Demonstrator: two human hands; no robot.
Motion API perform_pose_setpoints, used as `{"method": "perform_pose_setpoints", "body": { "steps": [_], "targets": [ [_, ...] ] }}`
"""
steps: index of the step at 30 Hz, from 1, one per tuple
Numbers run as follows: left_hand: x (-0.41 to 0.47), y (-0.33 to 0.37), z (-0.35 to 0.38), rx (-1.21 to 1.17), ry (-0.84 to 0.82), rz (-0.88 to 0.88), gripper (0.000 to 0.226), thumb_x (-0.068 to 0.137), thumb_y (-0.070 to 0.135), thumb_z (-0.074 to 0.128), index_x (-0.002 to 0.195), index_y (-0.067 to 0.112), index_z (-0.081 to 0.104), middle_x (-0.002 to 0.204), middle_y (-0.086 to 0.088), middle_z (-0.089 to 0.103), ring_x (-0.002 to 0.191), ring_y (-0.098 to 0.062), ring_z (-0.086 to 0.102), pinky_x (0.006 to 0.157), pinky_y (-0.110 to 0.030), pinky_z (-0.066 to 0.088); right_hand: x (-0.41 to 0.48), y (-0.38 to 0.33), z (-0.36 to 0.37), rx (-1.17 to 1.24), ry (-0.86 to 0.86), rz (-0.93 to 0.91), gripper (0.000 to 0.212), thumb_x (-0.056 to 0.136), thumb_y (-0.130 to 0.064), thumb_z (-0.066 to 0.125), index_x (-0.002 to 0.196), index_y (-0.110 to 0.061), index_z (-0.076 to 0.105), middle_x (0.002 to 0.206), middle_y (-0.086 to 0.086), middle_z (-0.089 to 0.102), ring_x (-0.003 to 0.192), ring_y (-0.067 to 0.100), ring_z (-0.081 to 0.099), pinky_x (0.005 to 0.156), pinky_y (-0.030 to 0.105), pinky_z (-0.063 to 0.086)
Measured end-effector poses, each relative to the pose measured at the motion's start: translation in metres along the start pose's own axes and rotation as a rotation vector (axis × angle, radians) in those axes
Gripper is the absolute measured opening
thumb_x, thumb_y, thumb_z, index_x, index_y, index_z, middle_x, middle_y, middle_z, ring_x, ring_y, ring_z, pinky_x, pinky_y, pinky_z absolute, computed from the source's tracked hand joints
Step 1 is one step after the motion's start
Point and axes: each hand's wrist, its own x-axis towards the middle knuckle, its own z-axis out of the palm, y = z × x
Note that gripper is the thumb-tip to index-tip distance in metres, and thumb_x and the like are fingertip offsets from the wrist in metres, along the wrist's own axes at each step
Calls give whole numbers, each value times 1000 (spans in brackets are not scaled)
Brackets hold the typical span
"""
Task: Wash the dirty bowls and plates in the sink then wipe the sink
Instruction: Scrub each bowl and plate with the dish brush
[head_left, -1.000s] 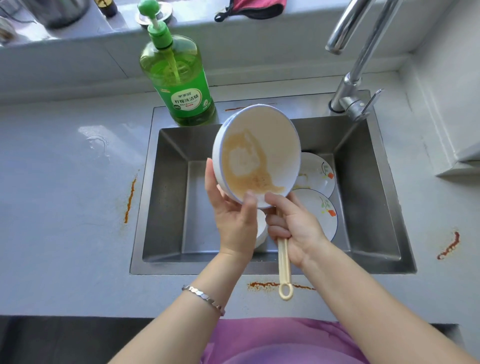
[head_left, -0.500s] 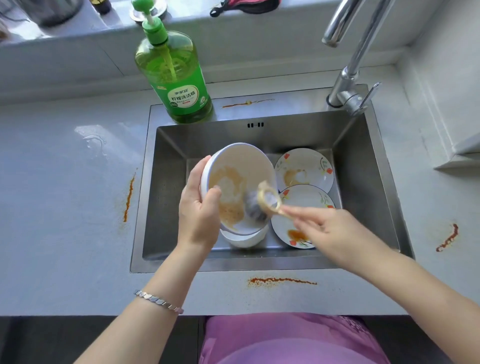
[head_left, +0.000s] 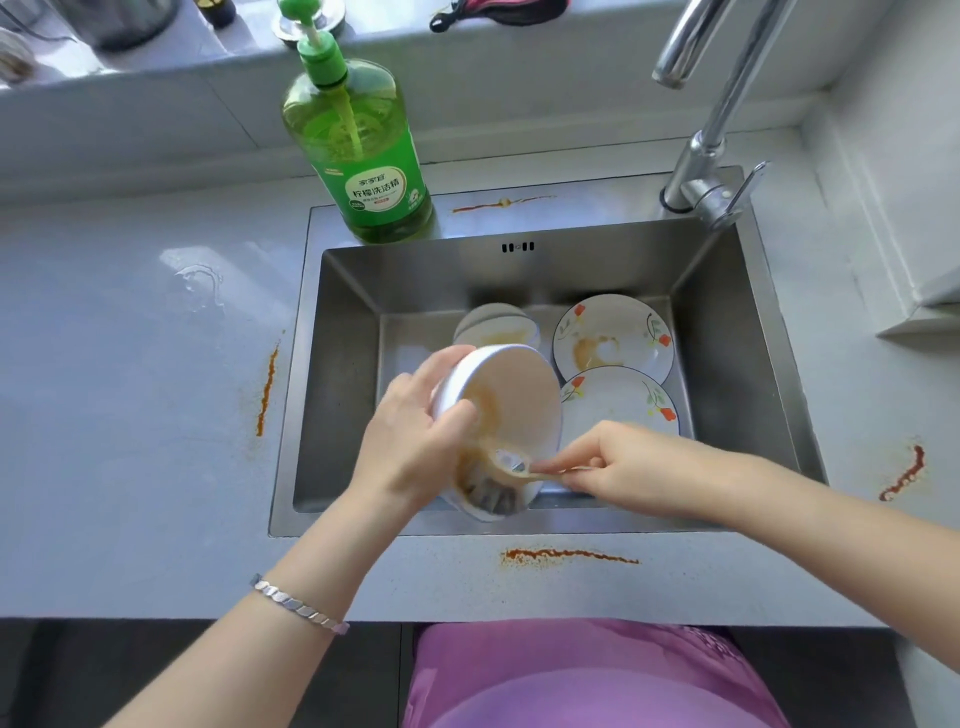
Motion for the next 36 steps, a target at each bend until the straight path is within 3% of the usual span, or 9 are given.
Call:
{"method": "perform_pose_setpoints", "body": {
  "steps": [3,6,12,15,17,23,28,33,36],
  "targets": [
    [0,4,0,-19,15,-35,49,65,33,43,110,47,55,102,2,62,97,-19,56,85,-44,50,-1,-1,7,252,-74,-4,28,93,-24,51,106,-45,64,51,-14,47,52,9,37,48,19,30],
    [2,4,-8,-45,36,-63,47,65,32,43,107,46,56,99,6,64,96,-18,57,83,-43,52,-3,16,1,268,-23,59,29,93,-21,52,104,-44,66,54,-5,41,51,11,28,46,21,24],
    [4,12,-1,-51,34,-107,47,66,34,41,109,45,56,101,5,63,96,-19,57,85,-42,51,-8,7,10,57,37,14,30,97,-26,45,115,-46,58,36,-27,44,39,-5,42,43,9,30],
    [6,8,-5,-84,1,-133,43,66,33,43,105,43,59,95,14,64,94,-14,59,81,-36,52,-17,9,4,-130,137,24,31,97,-33,42,117,-55,53,79,-31,66,73,-8,59,66,12,47],
    [7,5,-6,-83,-34,-152,42,66,34,43,103,44,59,95,15,64,94,-13,59,83,-38,52,-18,13,-6,-402,279,86,35,97,-36,38,119,-62,45,109,-15,67,96,12,61,77,27,49],
    [6,13,-1,-6,-67,-133,41,66,36,42,103,49,57,96,15,64,94,-14,58,83,-38,52,-21,-1,21,-521,234,-38,46,97,-25,33,130,-57,38,113,1,64,101,25,58,68,29,36],
    [4,11,-3,-46,-72,-158,39,66,35,42,100,49,56,94,19,62,93,-8,57,82,-35,51,-5,17,1,-758,432,65,52,97,-24,30,137,-56,22,107,1,60,96,26,59,66,31,38],
    [10,7,-3,-41,-89,-144,39,66,37,43,100,48,58,97,17,64,96,-10,58,82,-35,50,-8,9,24,-564,292,-52,48,96,-24,32,132,-55,34,112,3,63,100,27,57,67,31,37],
    [7,7,-4,-111,-94,-190,33,69,32,45,95,44,61,93,16,64,91,-10,59,73,-33,49,-1,21,2,-728,441,-6,49,97,-25,34,135,-57,29,99,1,61,89,26,59,63,30,36]
  ]
}}
